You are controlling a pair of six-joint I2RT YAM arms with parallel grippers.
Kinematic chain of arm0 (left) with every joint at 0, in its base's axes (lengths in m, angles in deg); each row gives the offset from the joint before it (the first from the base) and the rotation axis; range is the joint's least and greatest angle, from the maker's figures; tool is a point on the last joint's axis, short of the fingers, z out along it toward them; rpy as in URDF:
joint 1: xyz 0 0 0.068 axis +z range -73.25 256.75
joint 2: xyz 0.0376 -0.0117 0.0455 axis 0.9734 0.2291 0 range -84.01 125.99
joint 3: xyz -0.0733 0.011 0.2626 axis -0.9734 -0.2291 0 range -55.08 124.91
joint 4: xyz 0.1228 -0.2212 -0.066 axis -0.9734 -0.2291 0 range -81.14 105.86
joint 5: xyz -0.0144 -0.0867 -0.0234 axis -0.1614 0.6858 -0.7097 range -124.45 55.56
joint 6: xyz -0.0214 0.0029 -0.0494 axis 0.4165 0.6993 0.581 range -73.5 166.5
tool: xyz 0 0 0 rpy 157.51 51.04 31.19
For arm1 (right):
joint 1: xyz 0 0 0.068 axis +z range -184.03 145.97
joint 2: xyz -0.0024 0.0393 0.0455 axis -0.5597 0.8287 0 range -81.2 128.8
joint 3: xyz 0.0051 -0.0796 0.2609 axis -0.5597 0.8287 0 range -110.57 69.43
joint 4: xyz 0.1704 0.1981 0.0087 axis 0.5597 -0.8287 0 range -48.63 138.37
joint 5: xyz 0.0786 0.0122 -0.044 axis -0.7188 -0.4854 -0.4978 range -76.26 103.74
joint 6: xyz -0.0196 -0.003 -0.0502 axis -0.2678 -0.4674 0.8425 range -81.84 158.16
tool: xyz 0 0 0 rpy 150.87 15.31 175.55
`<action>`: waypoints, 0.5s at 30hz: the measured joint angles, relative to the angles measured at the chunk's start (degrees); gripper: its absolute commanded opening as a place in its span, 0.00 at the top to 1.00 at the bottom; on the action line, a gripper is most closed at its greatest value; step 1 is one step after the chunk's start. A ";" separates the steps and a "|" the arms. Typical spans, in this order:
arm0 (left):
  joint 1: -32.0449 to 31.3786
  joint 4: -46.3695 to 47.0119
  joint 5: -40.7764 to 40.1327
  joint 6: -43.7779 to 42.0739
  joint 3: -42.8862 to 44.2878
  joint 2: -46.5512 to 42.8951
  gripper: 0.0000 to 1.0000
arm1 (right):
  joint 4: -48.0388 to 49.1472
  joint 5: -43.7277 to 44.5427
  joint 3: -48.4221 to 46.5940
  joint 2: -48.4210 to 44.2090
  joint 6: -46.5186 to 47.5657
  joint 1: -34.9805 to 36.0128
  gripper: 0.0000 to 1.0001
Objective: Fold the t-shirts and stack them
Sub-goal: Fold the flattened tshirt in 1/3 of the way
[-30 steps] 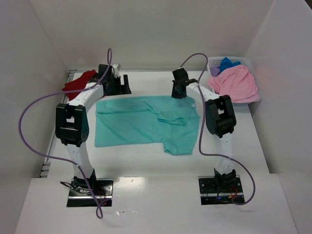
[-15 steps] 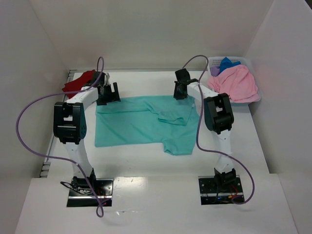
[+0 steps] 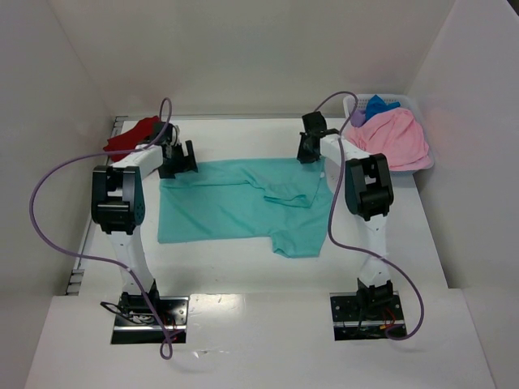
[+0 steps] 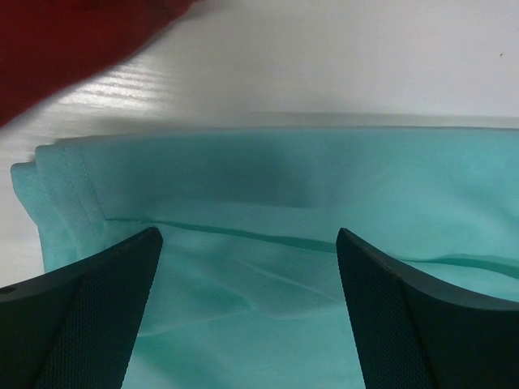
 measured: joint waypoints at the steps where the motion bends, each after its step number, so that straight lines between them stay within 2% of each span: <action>1: 0.00 0.07 0.00 0.00 0.24 0.00 0.04 | 0.00 -0.15 0.00 0.00 0.00 -0.42 1.00; 15: 0.00 -0.17 2.91 -0.59 4.09 1.14 0.00 | 3.32 0.76 4.22 -1.97 -0.07 -2.89 1.00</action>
